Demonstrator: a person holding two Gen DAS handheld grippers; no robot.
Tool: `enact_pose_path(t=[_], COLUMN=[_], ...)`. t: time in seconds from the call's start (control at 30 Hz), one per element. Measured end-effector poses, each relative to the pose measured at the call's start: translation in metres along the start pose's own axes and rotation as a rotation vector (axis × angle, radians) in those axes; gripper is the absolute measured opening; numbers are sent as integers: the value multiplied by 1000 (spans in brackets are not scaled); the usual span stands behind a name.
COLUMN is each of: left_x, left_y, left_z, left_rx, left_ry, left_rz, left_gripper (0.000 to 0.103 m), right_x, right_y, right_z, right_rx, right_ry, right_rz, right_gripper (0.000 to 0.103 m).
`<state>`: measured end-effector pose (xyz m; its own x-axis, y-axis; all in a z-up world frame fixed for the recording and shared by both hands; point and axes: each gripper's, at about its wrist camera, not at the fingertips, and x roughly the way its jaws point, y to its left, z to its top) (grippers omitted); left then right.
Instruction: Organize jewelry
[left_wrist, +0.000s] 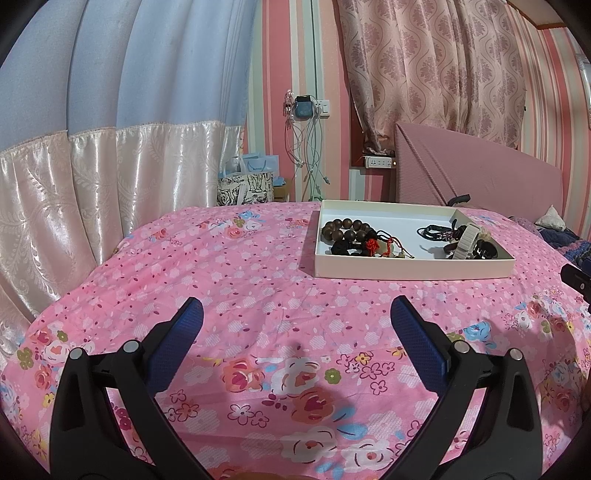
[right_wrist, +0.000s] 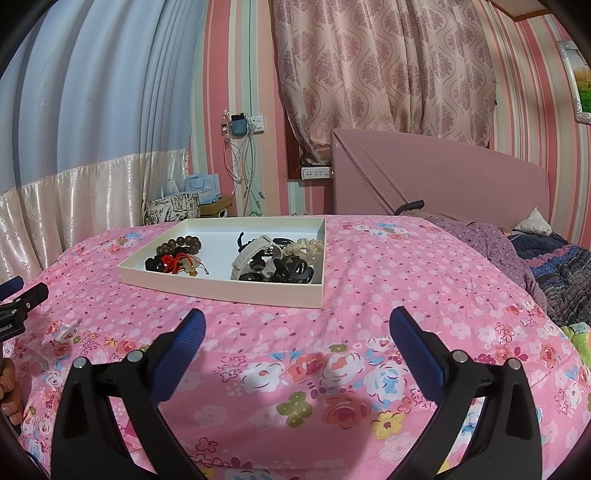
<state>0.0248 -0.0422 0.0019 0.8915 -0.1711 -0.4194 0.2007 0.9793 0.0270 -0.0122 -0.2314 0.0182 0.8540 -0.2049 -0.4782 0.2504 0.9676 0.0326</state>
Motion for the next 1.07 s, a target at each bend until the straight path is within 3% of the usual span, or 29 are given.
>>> enact_pose_path(t=[1.07], left_x=[1], left_y=[7], left_z=[4], left_rx=[-9], left_ry=[-6], left_rz=[12], left_gripper=[100], right_x=[0], right_y=[-1], right_z=[0], right_rx=[1], right_ry=[-1], right_rz=[-1], right_gripper=[100])
